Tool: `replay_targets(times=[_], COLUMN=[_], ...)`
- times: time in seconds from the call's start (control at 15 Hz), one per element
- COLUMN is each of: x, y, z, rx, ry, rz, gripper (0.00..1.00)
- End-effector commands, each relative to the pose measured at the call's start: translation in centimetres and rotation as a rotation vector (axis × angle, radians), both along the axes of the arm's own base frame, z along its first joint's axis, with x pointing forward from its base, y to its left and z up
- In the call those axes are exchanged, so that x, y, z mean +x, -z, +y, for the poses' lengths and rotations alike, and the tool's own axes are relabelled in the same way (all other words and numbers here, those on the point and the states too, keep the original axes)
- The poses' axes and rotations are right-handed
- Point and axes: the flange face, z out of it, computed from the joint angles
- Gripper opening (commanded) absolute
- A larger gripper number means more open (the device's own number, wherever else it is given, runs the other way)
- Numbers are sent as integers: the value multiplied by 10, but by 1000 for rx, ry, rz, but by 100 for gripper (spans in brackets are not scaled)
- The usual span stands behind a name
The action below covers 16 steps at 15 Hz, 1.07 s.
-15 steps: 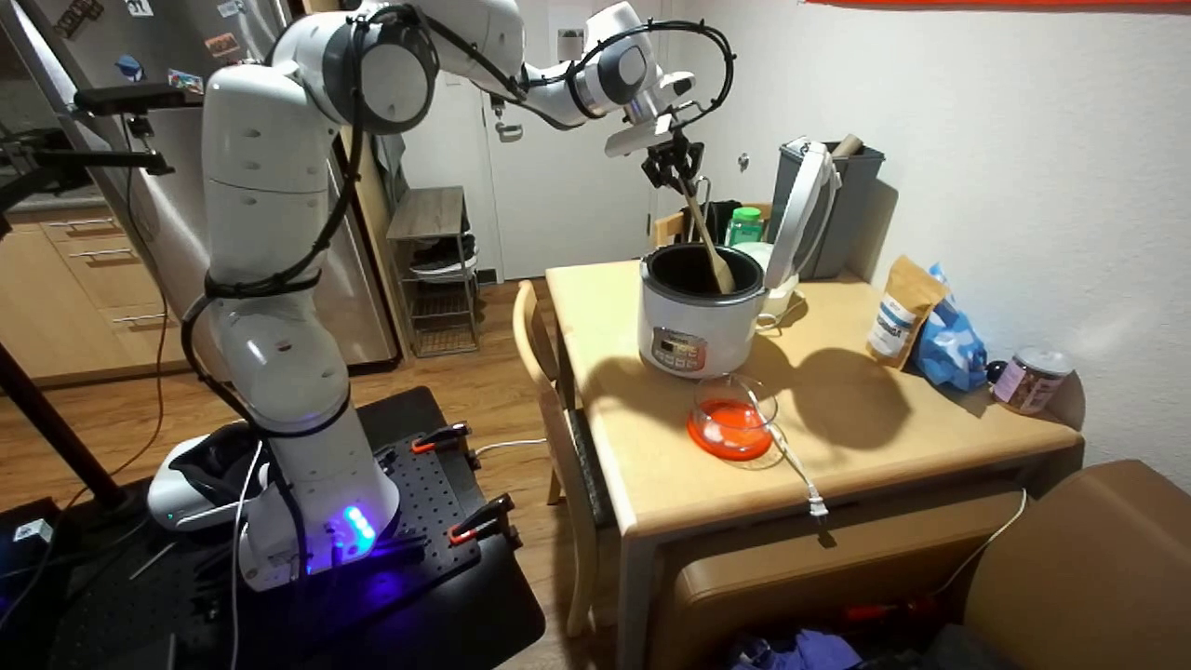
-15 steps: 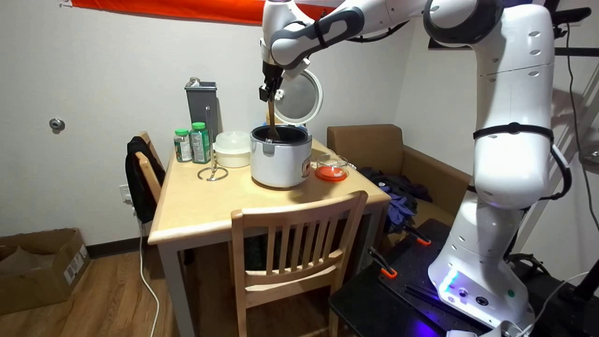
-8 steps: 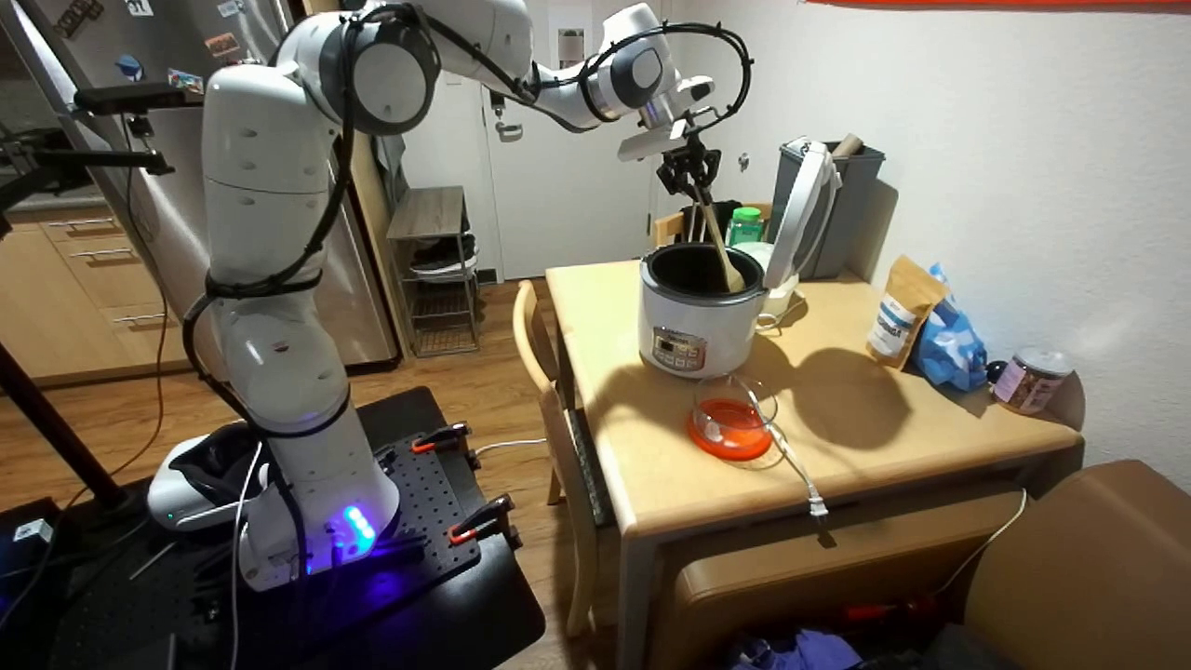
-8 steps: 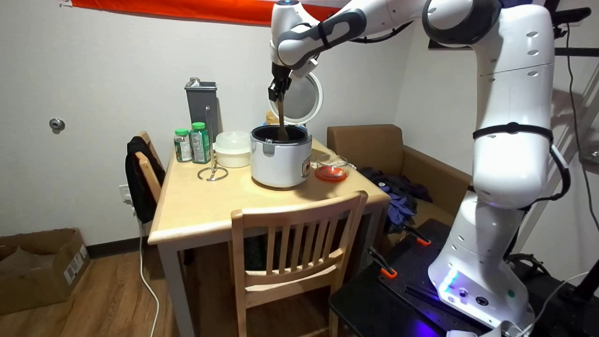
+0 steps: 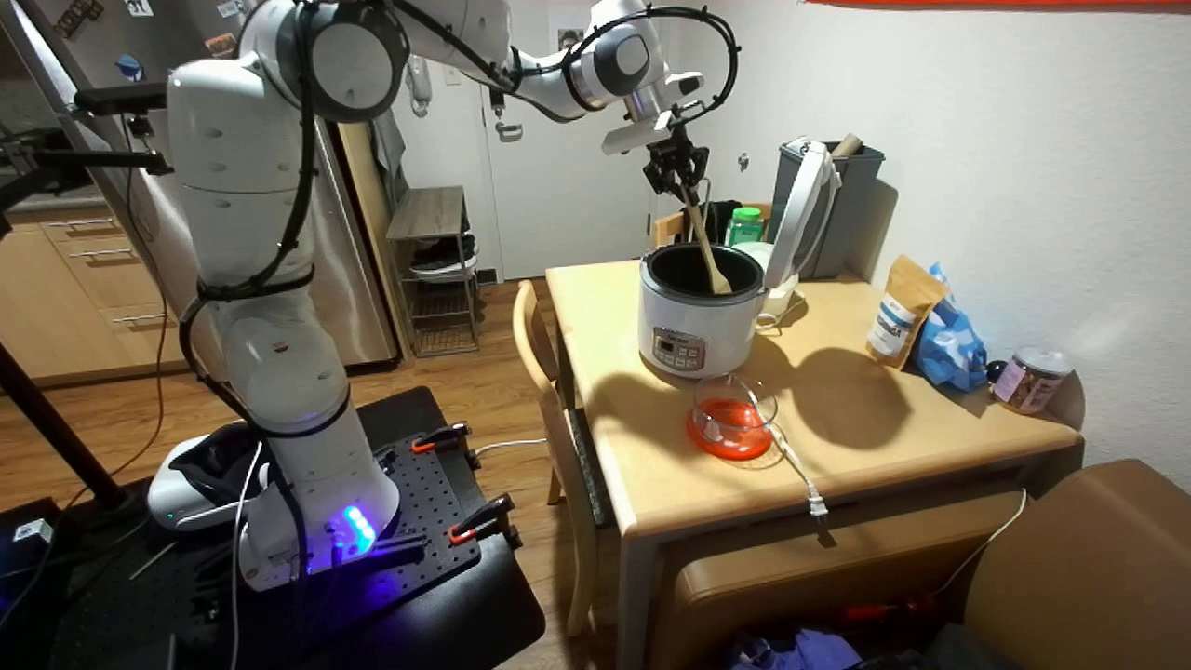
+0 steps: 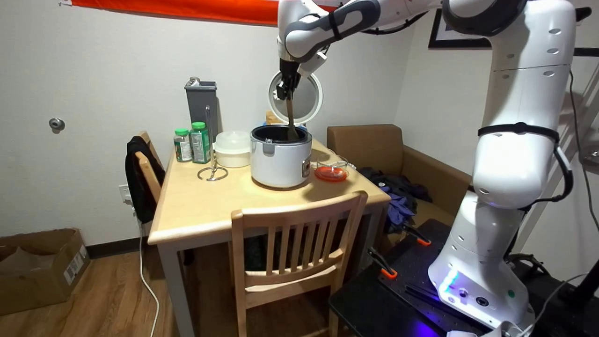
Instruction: Use the wooden spoon to stir the contents of the pot
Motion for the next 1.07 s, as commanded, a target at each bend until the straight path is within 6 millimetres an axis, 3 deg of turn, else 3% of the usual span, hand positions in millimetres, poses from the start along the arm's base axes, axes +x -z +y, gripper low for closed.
replay_targets(times=[0.0, 0.47, 1.0], x=[-36, -46, -22], y=[-6, 10, 0], z=[21, 69, 74], rx=[49, 128, 128], ry=[3, -61, -91], rz=[42, 89, 27], gripper=[4, 4, 4])
